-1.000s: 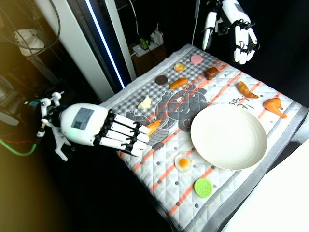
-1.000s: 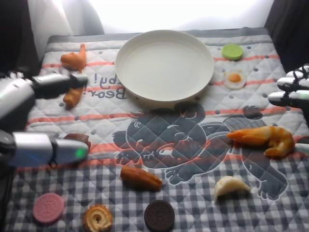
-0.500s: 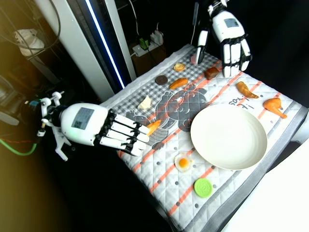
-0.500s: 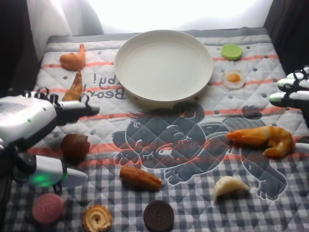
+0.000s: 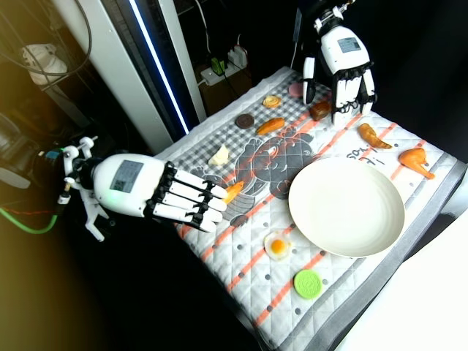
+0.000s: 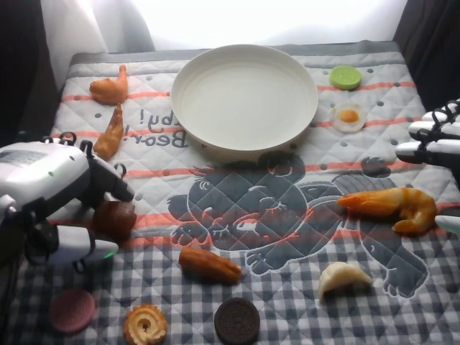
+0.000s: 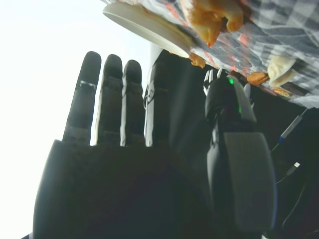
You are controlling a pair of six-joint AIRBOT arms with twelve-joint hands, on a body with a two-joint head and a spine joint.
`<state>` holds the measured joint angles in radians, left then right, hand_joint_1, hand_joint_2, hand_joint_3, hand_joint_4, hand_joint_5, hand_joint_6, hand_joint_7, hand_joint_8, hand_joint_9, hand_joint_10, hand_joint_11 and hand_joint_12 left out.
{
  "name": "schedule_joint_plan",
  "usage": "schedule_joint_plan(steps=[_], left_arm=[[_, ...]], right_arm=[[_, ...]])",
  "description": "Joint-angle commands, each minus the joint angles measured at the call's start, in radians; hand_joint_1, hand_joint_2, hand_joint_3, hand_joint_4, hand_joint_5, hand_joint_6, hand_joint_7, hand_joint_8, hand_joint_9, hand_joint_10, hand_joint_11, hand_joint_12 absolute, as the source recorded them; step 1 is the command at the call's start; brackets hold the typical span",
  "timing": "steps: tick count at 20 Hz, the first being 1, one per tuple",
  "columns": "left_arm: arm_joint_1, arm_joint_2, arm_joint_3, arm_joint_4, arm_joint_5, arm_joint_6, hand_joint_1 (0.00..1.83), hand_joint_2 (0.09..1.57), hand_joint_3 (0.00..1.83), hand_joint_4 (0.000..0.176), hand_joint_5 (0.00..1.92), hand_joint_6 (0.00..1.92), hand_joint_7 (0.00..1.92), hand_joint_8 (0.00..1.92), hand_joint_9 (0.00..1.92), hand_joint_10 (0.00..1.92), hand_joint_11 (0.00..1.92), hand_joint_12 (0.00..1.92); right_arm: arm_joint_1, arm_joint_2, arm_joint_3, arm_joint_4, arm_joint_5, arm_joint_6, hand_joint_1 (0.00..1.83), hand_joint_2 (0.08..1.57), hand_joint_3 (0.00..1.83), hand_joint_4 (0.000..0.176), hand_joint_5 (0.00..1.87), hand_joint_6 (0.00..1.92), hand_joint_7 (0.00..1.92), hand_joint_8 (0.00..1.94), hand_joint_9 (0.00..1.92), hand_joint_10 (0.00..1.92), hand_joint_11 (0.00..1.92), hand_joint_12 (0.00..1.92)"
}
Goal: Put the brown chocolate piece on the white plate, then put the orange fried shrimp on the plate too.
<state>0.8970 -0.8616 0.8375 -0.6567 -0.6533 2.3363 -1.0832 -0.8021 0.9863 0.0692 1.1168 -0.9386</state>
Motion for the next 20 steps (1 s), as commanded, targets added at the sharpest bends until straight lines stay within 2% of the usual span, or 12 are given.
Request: schedule_joint_plan(steps=[1, 2, 4, 7, 8, 11, 12, 13, 15, 18, 19, 20], left_arm=[[-0.014, -0.007, 0.008, 0.015, -0.089, 0.001, 1.22, 1.03, 0.0, 0.0, 1.05, 0.53, 1.27, 0.45, 1.02, 0.0, 0.21, 0.79], [-0.016, -0.011, 0.011, 0.012, -0.089, 0.001, 1.26, 1.04, 0.01, 0.0, 1.05, 0.66, 1.23, 0.68, 1.05, 0.01, 0.2, 0.87], [-0.021, -0.014, 0.016, 0.004, -0.092, 0.001, 1.26, 1.05, 0.0, 0.0, 1.06, 0.69, 1.18, 0.79, 1.1, 0.02, 0.17, 0.97], [-0.042, -0.017, 0.023, 0.001, -0.111, 0.0, 1.27, 1.05, 0.0, 0.0, 1.12, 0.56, 1.19, 0.82, 1.21, 0.06, 0.2, 0.97], [-0.06, -0.023, 0.031, 0.003, -0.113, -0.001, 1.26, 1.04, 0.0, 0.0, 1.12, 0.59, 1.19, 0.77, 1.21, 0.05, 0.2, 0.97], [-0.132, -0.053, 0.071, 0.016, -0.112, -0.005, 1.25, 1.04, 0.0, 0.001, 1.15, 0.6, 1.16, 0.78, 1.17, 0.03, 0.26, 0.96], [-0.167, -0.074, 0.094, 0.019, -0.103, -0.005, 1.25, 1.04, 0.0, 0.0, 1.11, 0.66, 1.19, 0.74, 1.19, 0.03, 0.25, 0.92], [-0.204, -0.099, 0.121, 0.024, -0.087, -0.005, 1.26, 1.04, 0.0, 0.0, 1.09, 0.68, 1.22, 0.69, 1.23, 0.04, 0.27, 0.85], [-0.289, -0.163, 0.192, 0.031, -0.03, -0.005, 1.27, 1.02, 0.0, 0.0, 1.12, 0.65, 1.3, 0.53, 1.26, 0.03, 0.29, 0.82], [-0.384, -0.251, 0.297, 0.027, 0.064, -0.005, 1.29, 1.01, 0.0, 0.0, 1.18, 0.5, 1.35, 0.48, 1.27, 0.02, 0.28, 0.93], [-0.396, -0.266, 0.312, 0.026, 0.075, -0.005, 1.21, 1.02, 0.0, 0.0, 1.19, 0.58, 1.32, 0.45, 1.32, 0.09, 0.31, 1.13], [-0.419, -0.3, 0.355, 0.016, 0.106, -0.005, 1.27, 1.04, 0.0, 0.0, 1.14, 0.67, 1.18, 0.7, 1.27, 0.19, 0.28, 1.2]], right_arm=[[0.009, 0.003, 0.002, 0.016, 0.119, 0.005, 0.6, 1.24, 0.0, 0.021, 0.46, 0.0, 0.35, 0.0, 0.33, 0.0, 0.05, 0.71], [0.009, 0.003, 0.002, 0.016, 0.119, 0.005, 0.61, 1.23, 0.0, 0.031, 0.46, 0.0, 0.35, 0.0, 0.34, 0.01, 0.07, 0.71], [0.008, 0.003, 0.002, 0.016, 0.119, 0.005, 0.62, 1.23, 0.0, 0.02, 0.47, 0.0, 0.36, 0.0, 0.35, 0.01, 0.07, 0.72], [0.007, 0.003, 0.003, 0.016, 0.119, 0.005, 0.59, 1.23, 0.0, 0.025, 0.47, 0.0, 0.36, 0.0, 0.34, 0.0, 0.06, 0.72], [0.005, 0.003, 0.003, 0.016, 0.119, 0.005, 0.59, 1.24, 0.0, 0.015, 0.47, 0.0, 0.36, 0.0, 0.34, 0.0, 0.06, 0.72], [0.005, 0.003, 0.003, 0.016, 0.119, 0.005, 0.56, 1.25, 0.0, 0.012, 0.46, 0.0, 0.35, 0.0, 0.34, 0.0, 0.06, 0.71], [0.005, 0.003, 0.003, 0.016, 0.119, 0.005, 0.55, 1.25, 0.0, 0.017, 0.46, 0.0, 0.35, 0.0, 0.33, 0.0, 0.06, 0.7], [0.005, 0.003, 0.002, 0.016, 0.119, 0.005, 0.57, 1.25, 0.0, 0.01, 0.46, 0.0, 0.35, 0.0, 0.33, 0.0, 0.05, 0.7], [0.005, 0.003, 0.002, 0.016, 0.12, 0.005, 0.51, 1.25, 0.0, 0.022, 0.46, 0.0, 0.35, 0.0, 0.34, 0.0, 0.09, 0.7], [0.005, 0.001, 0.004, 0.016, 0.126, 0.005, 0.53, 1.24, 0.0, 0.017, 0.48, 0.0, 0.36, 0.0, 0.35, 0.0, 0.13, 0.65], [0.005, -0.001, 0.005, 0.016, 0.128, 0.005, 0.54, 1.24, 0.0, 0.026, 0.47, 0.0, 0.36, 0.0, 0.35, 0.0, 0.13, 0.65], [0.007, -0.006, 0.008, 0.016, 0.13, 0.005, 0.54, 1.24, 0.0, 0.03, 0.47, 0.0, 0.37, 0.01, 0.37, 0.01, 0.14, 0.65]])
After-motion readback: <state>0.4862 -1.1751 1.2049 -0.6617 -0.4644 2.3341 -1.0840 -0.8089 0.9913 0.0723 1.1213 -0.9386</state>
